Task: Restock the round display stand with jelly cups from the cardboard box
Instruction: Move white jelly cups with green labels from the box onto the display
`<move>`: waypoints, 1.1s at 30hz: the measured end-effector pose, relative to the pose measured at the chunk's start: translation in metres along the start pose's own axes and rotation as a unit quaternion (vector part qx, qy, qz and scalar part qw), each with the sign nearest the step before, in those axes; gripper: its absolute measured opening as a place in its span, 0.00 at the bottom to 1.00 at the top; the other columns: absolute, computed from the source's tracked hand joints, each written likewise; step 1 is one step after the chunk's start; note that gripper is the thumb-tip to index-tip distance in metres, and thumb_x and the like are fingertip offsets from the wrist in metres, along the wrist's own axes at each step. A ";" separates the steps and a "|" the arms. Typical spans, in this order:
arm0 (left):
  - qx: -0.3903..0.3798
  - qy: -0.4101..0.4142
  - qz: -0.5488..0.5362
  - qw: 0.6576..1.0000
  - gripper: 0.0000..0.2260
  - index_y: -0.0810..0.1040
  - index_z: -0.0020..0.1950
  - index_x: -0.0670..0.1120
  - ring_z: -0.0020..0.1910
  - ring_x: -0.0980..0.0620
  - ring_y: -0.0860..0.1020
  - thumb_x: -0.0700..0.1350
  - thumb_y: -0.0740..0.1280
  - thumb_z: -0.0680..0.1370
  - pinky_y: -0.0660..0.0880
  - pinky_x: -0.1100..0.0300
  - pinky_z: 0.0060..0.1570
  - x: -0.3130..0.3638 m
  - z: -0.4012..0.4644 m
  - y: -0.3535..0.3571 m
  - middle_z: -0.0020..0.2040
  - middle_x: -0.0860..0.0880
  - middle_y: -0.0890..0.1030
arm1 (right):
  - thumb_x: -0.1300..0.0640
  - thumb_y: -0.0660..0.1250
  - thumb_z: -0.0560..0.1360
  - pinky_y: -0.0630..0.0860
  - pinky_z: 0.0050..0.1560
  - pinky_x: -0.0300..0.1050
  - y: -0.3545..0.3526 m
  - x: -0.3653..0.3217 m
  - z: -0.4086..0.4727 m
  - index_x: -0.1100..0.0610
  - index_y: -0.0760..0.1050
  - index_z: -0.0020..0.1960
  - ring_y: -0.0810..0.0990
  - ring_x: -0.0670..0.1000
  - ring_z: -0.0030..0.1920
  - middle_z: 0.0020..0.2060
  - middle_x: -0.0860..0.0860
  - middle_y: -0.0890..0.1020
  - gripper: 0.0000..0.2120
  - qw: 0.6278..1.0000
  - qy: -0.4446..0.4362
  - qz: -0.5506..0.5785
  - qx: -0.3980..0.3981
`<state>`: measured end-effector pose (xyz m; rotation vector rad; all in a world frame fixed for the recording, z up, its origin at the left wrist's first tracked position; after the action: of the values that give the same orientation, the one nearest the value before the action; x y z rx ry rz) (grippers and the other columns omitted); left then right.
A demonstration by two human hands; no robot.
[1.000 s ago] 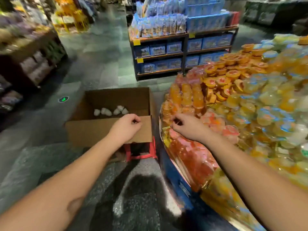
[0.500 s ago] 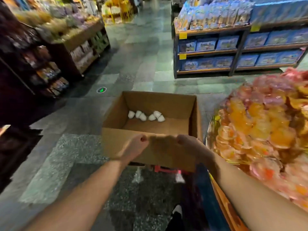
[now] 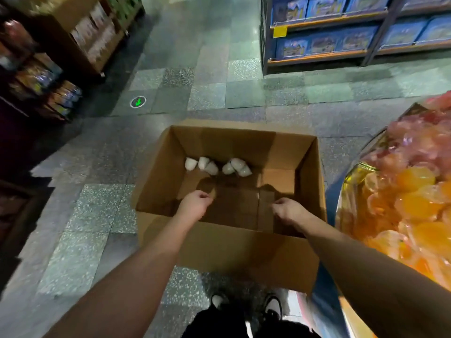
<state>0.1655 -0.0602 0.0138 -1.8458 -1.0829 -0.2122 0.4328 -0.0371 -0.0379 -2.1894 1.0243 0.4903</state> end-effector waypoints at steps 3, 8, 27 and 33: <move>-0.012 -0.048 -0.080 0.996 0.11 0.79 0.59 0.46 0.48 0.48 0.79 0.48 0.67 0.79 0.74 0.56 0.40 0.003 0.054 0.002 0.50 0.47 0.81 | 0.50 0.66 0.80 0.74 0.42 0.40 0.011 -0.005 0.034 0.59 0.72 0.68 0.78 0.48 0.45 0.48 0.52 0.80 0.20 0.996 0.059 0.067 0.014; -0.042 -0.068 -0.134 0.988 0.14 0.76 0.64 0.48 0.51 0.49 0.77 0.49 0.66 0.79 0.75 0.53 0.50 0.013 0.159 0.022 0.56 0.48 0.79 | 0.46 0.68 0.78 0.80 0.49 0.46 0.039 -0.015 0.115 0.59 0.72 0.68 0.81 0.51 0.46 0.46 0.52 0.82 0.25 0.982 0.138 0.127 0.028; -0.120 -0.020 -0.010 0.993 0.26 0.73 0.70 0.44 0.65 0.43 0.74 0.58 0.67 0.77 0.72 0.53 0.64 0.021 0.406 0.135 0.69 0.44 0.74 | 0.46 0.73 0.72 0.79 0.49 0.49 0.143 -0.039 0.363 0.57 0.78 0.61 0.83 0.56 0.51 0.50 0.54 0.84 0.22 0.902 0.168 0.384 0.103; -0.108 0.018 -0.034 0.993 0.17 0.77 0.64 0.45 0.60 0.44 0.76 0.53 0.66 0.79 0.74 0.54 0.59 0.022 0.391 0.123 0.62 0.44 0.78 | 0.47 0.77 0.65 0.80 0.57 0.57 0.149 -0.041 0.369 0.57 0.78 0.63 0.84 0.56 0.52 0.52 0.55 0.84 0.29 0.878 0.171 0.437 0.096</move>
<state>0.1576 0.2447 -0.2610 -1.9906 -1.1341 -0.4154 0.2708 0.1729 -0.3372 -1.5580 2.1674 0.3552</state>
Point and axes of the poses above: each hand's wrist, its own z-axis towards the middle knuckle, its own y-axis out of the palm, x = y × z, the point moved 2 cm from there along z, towards the middle knuckle
